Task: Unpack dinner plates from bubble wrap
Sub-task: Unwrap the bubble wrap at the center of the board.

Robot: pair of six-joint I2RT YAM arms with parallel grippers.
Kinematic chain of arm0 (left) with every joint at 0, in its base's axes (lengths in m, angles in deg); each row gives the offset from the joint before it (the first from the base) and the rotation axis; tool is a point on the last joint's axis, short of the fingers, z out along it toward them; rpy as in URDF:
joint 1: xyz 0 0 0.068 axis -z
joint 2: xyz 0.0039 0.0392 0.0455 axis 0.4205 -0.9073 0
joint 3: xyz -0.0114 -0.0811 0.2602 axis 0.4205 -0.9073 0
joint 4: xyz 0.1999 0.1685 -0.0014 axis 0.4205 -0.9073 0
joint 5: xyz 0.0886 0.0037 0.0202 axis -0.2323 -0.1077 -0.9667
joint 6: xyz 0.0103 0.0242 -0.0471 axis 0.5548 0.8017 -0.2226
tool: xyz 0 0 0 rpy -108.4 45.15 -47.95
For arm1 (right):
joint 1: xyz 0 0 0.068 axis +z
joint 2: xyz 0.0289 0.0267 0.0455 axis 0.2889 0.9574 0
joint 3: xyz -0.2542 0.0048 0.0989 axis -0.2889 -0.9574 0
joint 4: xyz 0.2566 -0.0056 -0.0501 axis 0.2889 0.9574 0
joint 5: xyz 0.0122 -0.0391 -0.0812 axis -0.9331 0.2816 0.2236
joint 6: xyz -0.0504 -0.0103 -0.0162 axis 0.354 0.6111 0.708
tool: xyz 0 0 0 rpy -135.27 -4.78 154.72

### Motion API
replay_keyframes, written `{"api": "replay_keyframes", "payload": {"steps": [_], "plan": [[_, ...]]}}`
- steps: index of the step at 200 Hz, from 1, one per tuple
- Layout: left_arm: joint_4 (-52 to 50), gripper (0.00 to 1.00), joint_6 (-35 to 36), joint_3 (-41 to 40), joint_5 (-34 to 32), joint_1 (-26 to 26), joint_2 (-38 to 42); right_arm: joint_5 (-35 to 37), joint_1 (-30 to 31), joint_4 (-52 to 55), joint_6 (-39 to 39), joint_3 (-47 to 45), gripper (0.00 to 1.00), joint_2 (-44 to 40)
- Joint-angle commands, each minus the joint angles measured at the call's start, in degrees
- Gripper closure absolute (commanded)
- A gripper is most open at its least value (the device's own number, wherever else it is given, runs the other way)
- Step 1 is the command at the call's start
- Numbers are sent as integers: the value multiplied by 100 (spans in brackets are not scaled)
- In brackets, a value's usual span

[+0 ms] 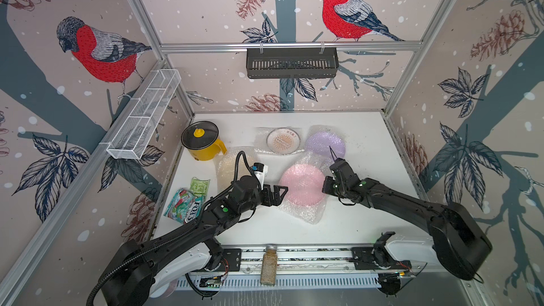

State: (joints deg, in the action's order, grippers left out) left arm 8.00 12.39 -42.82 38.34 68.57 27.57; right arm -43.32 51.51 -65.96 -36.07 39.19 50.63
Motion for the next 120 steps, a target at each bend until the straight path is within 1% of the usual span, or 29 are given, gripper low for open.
{"api": "replay_keyframes", "payload": {"steps": [1,22,41,62,72,84,120], "plan": [[304,3,141,-167,-197,-2,346,-260,-277,167,150,207,95,-267],[740,3,203,-542,-407,-3,994,-505,-687,279,249,333,94,-438],[1344,3,262,-1070,-487,5,1570,-802,-1114,319,309,356,93,-602],[2109,3,284,-1638,-403,69,1811,-1083,-1473,288,301,318,91,-776],[2430,3,337,-1836,-401,193,1727,-1254,-1656,278,280,298,91,-832],[2686,3,400,-1881,-455,383,1471,-1470,-1823,226,251,277,91,-901],[3683,3,515,-1705,-453,962,183,-1835,-2097,92,51,180,91,-1072]]}}
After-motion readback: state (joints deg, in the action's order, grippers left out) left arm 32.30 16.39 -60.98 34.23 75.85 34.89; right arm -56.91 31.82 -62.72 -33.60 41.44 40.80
